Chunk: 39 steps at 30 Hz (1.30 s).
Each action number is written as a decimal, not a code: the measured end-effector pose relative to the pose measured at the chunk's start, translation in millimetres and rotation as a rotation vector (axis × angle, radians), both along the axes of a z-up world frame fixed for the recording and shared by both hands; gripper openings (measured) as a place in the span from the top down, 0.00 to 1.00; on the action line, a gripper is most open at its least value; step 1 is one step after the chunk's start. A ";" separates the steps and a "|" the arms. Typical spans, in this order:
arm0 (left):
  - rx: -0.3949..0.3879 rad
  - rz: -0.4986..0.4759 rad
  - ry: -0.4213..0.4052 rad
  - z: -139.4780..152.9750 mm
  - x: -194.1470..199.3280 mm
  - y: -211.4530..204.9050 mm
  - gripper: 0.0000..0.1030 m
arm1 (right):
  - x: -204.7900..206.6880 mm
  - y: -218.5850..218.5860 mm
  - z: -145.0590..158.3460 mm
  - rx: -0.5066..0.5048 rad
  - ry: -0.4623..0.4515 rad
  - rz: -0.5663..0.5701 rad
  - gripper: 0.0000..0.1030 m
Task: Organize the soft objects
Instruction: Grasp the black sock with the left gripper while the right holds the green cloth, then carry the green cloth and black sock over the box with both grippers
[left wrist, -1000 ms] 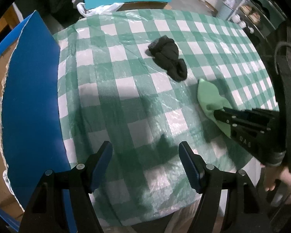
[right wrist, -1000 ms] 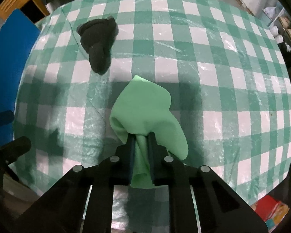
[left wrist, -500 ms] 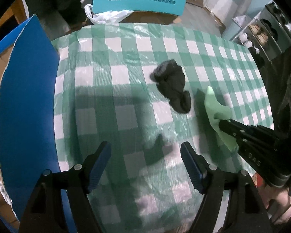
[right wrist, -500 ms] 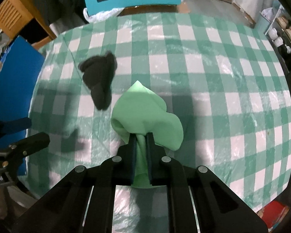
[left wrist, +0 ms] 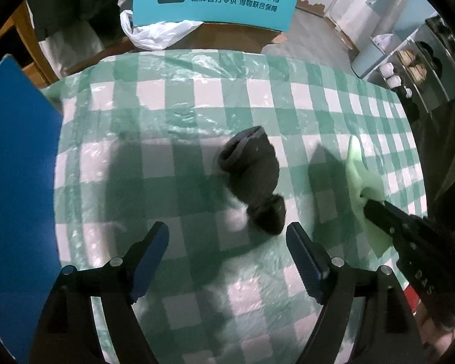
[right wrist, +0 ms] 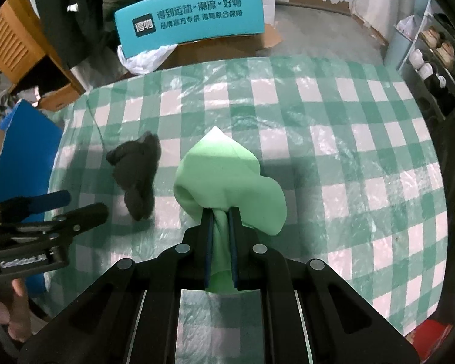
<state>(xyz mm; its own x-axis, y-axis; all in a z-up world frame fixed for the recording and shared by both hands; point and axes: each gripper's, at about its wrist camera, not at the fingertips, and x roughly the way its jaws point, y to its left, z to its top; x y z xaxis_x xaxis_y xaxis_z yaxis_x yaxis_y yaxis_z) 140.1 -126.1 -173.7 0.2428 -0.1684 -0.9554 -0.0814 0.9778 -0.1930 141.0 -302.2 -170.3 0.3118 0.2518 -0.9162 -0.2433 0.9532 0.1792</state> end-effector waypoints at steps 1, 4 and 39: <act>-0.003 0.004 0.003 -1.1 2.7 -1.4 0.21 | 2.6 1.8 -0.8 0.002 -0.001 -0.003 0.91; -0.027 0.010 0.002 -4.6 11.3 -3.9 0.20 | 8.7 -0.9 1.8 0.008 -0.008 -0.010 0.91; 0.070 -0.114 -0.077 -6.6 23.4 -27.8 0.63 | 13.0 0.5 25.0 0.016 -0.053 -0.015 0.91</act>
<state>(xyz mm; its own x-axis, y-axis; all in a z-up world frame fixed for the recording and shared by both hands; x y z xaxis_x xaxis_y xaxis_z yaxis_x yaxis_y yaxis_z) 163.5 -153.8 -180.3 0.2994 -0.1324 -0.9449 0.0431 0.9912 -0.1253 154.0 -301.8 -145.3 0.3637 0.2615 -0.8941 -0.2388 0.9539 0.1819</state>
